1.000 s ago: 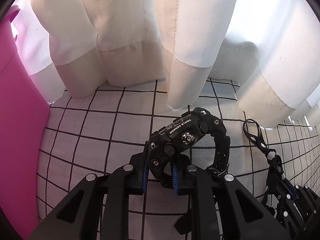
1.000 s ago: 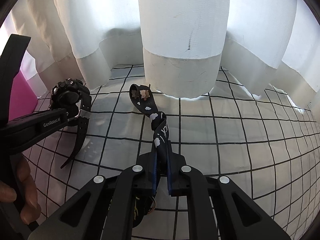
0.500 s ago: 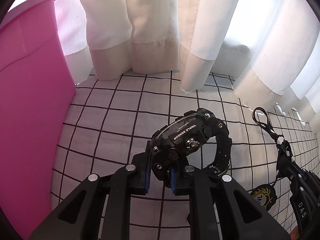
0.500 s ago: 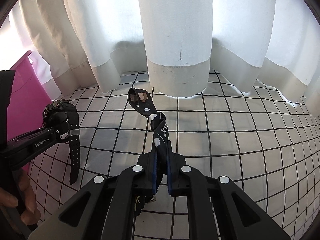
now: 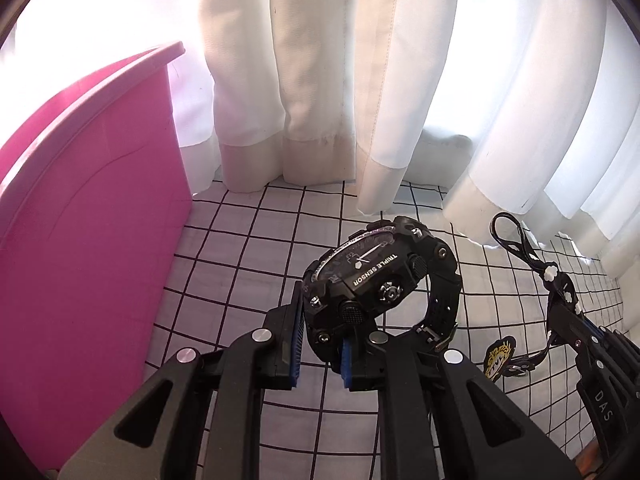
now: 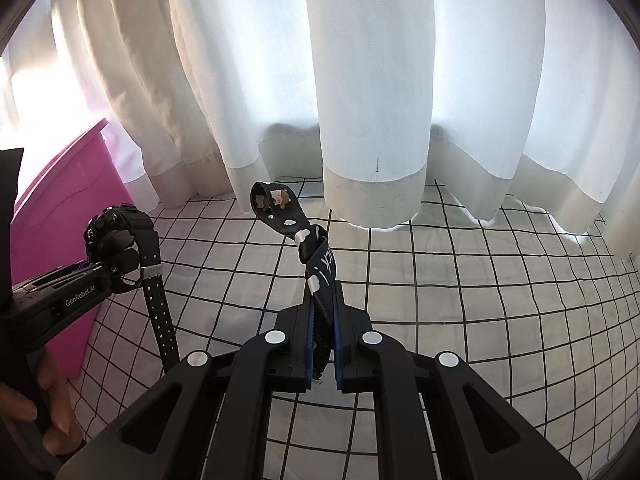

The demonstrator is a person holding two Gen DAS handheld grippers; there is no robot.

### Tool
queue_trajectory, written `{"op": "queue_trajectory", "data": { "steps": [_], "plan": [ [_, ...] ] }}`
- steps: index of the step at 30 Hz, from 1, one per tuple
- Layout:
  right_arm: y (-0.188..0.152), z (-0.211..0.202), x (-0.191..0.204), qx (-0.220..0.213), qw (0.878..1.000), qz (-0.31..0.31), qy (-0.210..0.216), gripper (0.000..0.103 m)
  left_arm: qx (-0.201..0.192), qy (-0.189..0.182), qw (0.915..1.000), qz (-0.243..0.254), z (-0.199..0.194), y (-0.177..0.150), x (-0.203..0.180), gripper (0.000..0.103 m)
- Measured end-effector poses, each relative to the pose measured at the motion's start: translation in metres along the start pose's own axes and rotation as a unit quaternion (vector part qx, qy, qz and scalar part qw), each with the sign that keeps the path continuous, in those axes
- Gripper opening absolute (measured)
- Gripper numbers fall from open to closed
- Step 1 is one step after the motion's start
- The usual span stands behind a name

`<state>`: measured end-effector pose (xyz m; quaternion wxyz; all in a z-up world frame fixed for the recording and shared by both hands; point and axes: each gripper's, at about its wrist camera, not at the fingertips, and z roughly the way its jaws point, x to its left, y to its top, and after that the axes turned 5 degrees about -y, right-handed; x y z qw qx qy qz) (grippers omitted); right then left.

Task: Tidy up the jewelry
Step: 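Carry the watch and lanyard over the pink tub and open both tools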

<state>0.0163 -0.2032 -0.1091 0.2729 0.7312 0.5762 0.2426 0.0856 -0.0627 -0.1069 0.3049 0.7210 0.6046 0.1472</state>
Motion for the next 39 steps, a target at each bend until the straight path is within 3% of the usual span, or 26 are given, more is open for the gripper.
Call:
{"op": "queue_trajectory", "data": {
  "steps": [12,19,28,39],
  "plan": [
    [0.046,-0.054,0.022,-0.064,0.997,-0.032,0.036,0.008,-0.066,0.009,0.9977,-0.012,-0.071,0.034,0.001,0.015],
    [0.086,-0.083,0.052,-0.103,0.99,-0.053,0.081,0.008,-0.11,0.02,0.9932,-0.031,-0.121,0.066,0.015,0.015],
    [0.129,-0.111,0.128,-0.15,0.97,-0.112,0.158,0.008,-0.167,0.089,0.9802,-0.057,-0.185,0.101,0.06,0.015],
    [0.151,-0.116,0.246,-0.157,0.939,-0.193,0.237,0.008,-0.167,0.184,0.9612,-0.121,-0.213,0.092,0.154,0.015]
  ]
}}
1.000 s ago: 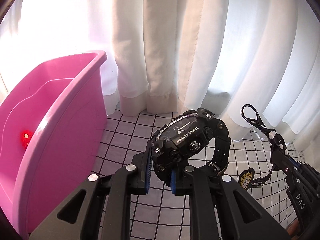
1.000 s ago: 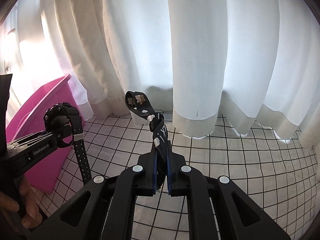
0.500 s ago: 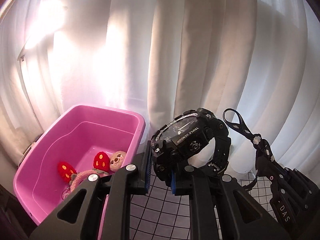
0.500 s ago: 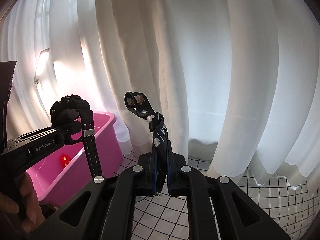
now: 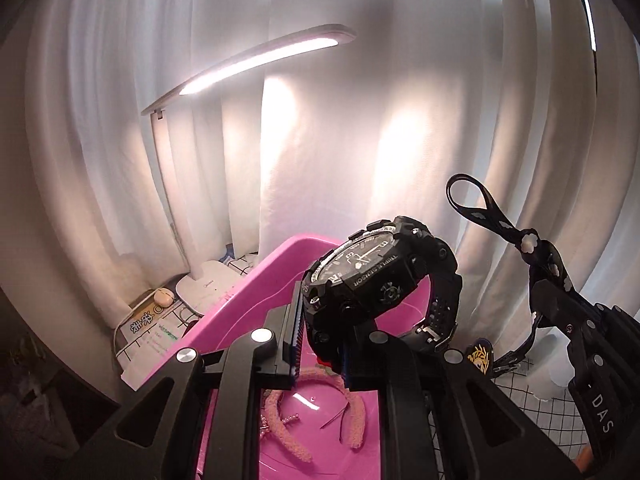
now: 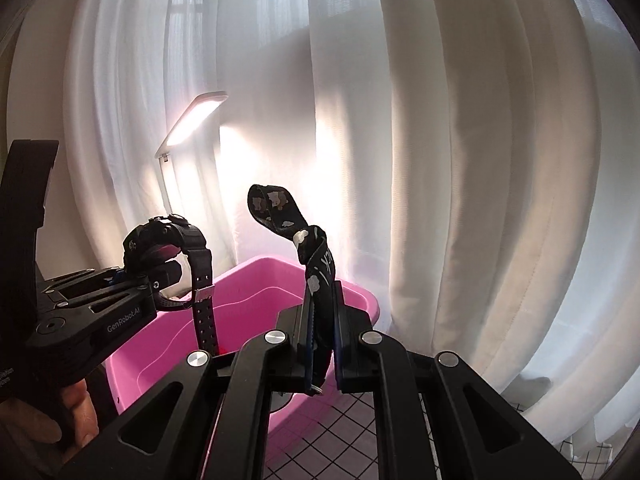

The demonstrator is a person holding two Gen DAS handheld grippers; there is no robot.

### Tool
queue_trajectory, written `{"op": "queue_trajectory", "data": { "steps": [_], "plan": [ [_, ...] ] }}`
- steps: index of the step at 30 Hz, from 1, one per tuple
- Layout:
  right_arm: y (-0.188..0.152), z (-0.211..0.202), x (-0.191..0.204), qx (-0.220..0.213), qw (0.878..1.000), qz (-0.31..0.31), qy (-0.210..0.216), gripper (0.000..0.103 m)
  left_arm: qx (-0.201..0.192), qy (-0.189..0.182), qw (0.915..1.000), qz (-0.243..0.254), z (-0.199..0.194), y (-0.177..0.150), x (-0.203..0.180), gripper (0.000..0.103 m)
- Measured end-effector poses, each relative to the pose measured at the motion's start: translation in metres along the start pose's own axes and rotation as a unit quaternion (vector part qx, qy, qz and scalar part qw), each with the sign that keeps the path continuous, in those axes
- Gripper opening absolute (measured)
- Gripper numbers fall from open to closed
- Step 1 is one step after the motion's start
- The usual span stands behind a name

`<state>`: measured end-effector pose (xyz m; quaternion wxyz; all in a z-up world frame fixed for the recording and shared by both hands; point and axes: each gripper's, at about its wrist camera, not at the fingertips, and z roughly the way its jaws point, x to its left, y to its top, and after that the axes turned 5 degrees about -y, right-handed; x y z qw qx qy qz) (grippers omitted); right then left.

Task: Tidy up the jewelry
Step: 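Carry the watch and lanyard over the pink tub and open both tools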

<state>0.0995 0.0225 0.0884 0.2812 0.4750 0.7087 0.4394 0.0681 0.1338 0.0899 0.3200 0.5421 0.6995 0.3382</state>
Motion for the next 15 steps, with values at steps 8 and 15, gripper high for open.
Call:
{"op": "queue_trajectory", "data": {
  "steps": [8,15],
  "plan": [
    [0.002,0.06,0.043,0.047,0.998,-0.028,0.037,0.008,0.039,0.037,0.9976,-0.044,0.034,-0.014,0.057,0.015],
    [-0.012,0.106,0.059,0.105,0.993,-0.04,0.038,0.008,0.071,0.045,0.9943,-0.066,0.057,-0.029,0.075,0.015]
  ]
}}
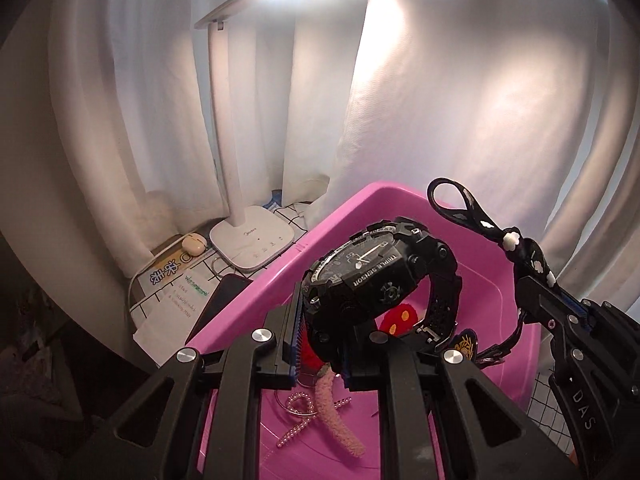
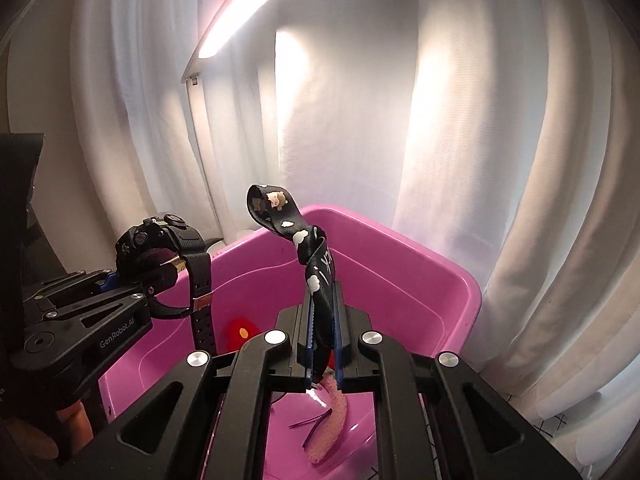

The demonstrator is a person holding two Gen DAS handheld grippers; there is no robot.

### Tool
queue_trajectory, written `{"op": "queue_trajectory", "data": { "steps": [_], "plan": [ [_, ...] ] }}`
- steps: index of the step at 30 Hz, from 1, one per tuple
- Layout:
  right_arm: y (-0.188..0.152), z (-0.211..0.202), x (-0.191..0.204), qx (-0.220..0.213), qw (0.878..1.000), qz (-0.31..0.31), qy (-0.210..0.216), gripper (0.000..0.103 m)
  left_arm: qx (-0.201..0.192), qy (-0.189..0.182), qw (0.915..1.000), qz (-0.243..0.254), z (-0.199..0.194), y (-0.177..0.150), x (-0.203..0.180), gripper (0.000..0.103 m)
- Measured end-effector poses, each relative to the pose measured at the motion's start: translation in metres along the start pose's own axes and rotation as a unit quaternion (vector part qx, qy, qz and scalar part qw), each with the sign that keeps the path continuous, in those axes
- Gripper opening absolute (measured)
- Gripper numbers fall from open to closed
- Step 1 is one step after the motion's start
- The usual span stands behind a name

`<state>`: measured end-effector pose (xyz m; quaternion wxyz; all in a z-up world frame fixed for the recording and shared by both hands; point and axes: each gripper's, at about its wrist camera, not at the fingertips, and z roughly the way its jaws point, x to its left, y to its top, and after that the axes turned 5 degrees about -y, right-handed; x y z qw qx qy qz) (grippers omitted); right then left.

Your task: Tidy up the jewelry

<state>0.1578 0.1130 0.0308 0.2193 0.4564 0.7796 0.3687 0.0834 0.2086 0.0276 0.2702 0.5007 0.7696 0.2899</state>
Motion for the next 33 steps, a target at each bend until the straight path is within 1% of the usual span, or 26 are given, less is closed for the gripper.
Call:
{"op": "queue_trajectory", "data": {
  "steps": [5,11,15,16,17,18,19,20,21,22,23,25,26,27,29,33],
  "plan": [
    [-0.005,0.019,0.0,0.028,1.0,0.004,-0.008,0.008,0.024,0.008,0.9997,-0.006,0.013,-0.006,0.006,0.015],
    [-0.011,0.031,-0.002,0.047,0.999,0.011,-0.016,0.008,0.048,0.009,0.9987,-0.011,0.025,-0.011,0.007,0.015],
    [-0.014,0.032,-0.007,0.055,0.998,0.018,-0.023,0.009,0.058,0.007,0.9982,-0.011,0.029,-0.014,0.006,0.015],
    [-0.014,0.032,-0.007,0.055,0.998,0.017,-0.027,0.018,0.06,0.006,0.9981,-0.011,0.029,-0.014,0.006,0.015],
    [-0.013,0.032,-0.008,0.054,0.998,0.018,-0.029,0.033,0.063,0.006,0.9979,-0.011,0.03,-0.015,0.007,0.017],
    [-0.013,0.03,-0.007,0.051,0.998,0.019,-0.028,0.041,0.065,0.001,0.9978,-0.011,0.031,-0.015,0.007,0.019],
    [-0.013,0.028,-0.007,0.047,0.998,0.019,-0.03,0.053,0.066,-0.002,0.9977,-0.012,0.031,-0.016,0.007,0.027],
    [-0.013,0.024,-0.007,0.043,0.998,0.018,-0.035,0.058,0.069,-0.004,0.9976,-0.011,0.031,-0.016,0.006,0.03],
    [-0.013,0.023,-0.006,0.041,0.998,0.016,-0.036,0.058,0.071,-0.003,0.9974,-0.011,0.03,-0.017,0.005,0.031],
    [-0.013,0.021,-0.006,0.042,0.998,0.013,-0.037,0.058,0.068,-0.002,0.9976,-0.009,0.029,-0.017,0.005,0.039],
    [-0.013,0.02,-0.005,0.042,0.998,0.012,-0.038,0.058,0.061,0.002,0.9981,-0.006,0.026,-0.016,0.004,0.06],
    [-0.014,0.018,-0.007,0.041,0.998,0.016,-0.038,0.059,0.034,0.02,0.9992,-0.001,0.014,-0.013,0.002,0.087],
    [-0.014,0.016,-0.009,0.04,0.998,0.02,-0.037,0.06,0.021,0.025,0.9995,0.004,0.008,-0.011,0.001,0.089],
    [-0.014,0.014,-0.01,0.039,0.998,0.023,-0.038,0.06,0.017,0.024,0.9995,0.008,0.004,-0.009,0.0,0.089],
    [-0.016,0.009,-0.012,0.036,0.998,0.025,-0.042,0.06,0.017,0.021,0.9996,0.01,0.0,-0.006,-0.001,0.092],
    [-0.018,-0.004,-0.016,0.026,0.998,0.027,-0.054,0.06,0.015,0.022,0.9996,0.006,-0.007,-0.005,-0.002,0.092]
  ]
}}
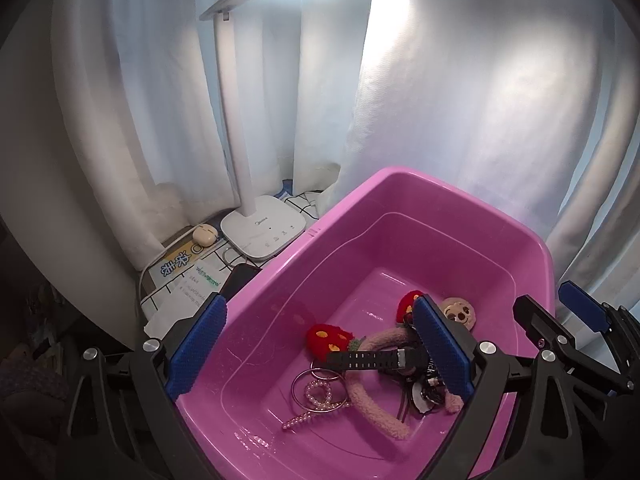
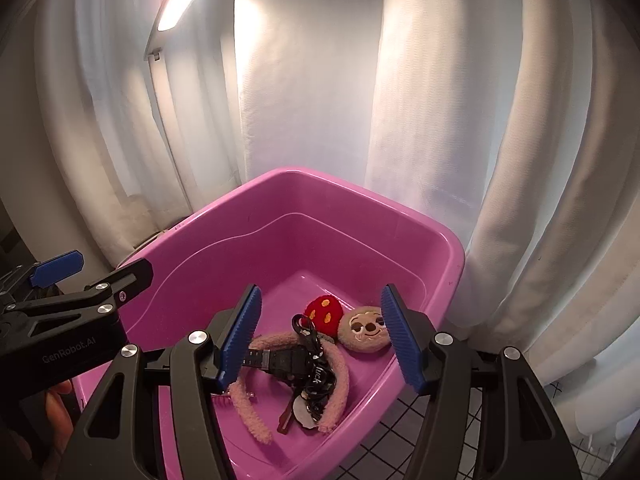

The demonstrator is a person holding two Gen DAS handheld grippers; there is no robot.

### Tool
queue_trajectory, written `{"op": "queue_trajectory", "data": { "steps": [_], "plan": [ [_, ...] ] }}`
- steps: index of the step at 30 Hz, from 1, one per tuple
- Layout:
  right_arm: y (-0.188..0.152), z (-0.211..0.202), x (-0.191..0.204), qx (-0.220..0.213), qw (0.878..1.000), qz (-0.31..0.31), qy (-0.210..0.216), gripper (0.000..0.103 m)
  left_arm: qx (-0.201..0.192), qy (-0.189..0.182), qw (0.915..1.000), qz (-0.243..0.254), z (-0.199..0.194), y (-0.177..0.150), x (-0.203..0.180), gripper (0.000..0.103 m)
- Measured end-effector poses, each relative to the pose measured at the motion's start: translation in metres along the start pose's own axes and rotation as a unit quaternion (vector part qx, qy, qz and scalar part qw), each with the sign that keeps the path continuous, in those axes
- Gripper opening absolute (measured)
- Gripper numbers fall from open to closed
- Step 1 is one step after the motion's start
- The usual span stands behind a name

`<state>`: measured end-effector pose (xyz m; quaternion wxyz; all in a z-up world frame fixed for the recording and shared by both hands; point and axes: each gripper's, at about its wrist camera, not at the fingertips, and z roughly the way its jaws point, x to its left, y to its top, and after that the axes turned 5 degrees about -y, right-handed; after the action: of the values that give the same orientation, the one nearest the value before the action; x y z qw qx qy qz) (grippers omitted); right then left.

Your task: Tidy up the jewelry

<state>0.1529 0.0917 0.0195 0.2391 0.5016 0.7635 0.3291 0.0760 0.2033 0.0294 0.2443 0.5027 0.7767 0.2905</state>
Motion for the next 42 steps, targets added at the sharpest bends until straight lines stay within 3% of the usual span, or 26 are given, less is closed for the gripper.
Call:
{"op": "queue_trajectory", "data": {
  "steps": [20,42],
  "plan": [
    [-0.029,-0.044,-0.029,0.002,0.999,0.025,-0.044,0.06,0.032,-0.008,0.9994,0.006,-0.018,-0.033,-0.015,0.092],
    [-0.044,-0.066,-0.037,-0.005,0.998,0.03,-0.057,0.06,0.031,-0.012,0.9994,0.011,-0.033,-0.044,-0.02,0.092]
  ]
}}
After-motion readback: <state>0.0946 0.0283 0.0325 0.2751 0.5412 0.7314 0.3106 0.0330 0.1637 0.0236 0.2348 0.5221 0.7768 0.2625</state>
